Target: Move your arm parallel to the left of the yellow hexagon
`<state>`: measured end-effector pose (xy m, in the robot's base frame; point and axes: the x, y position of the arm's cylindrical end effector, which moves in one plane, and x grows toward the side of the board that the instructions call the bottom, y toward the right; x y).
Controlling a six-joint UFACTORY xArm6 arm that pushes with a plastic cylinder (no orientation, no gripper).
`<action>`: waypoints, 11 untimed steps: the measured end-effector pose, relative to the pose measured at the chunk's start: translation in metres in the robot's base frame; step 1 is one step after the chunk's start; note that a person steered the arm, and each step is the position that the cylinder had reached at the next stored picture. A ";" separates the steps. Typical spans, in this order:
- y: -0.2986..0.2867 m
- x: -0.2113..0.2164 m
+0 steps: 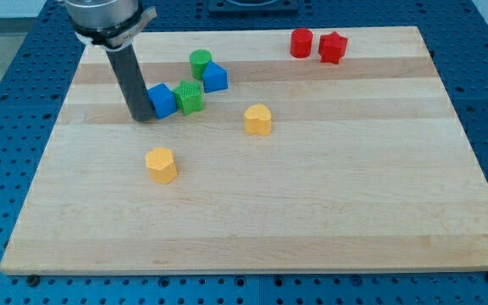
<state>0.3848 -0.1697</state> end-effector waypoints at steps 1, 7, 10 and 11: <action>0.010 -0.022; -0.018 0.051; -0.053 0.079; -0.056 0.109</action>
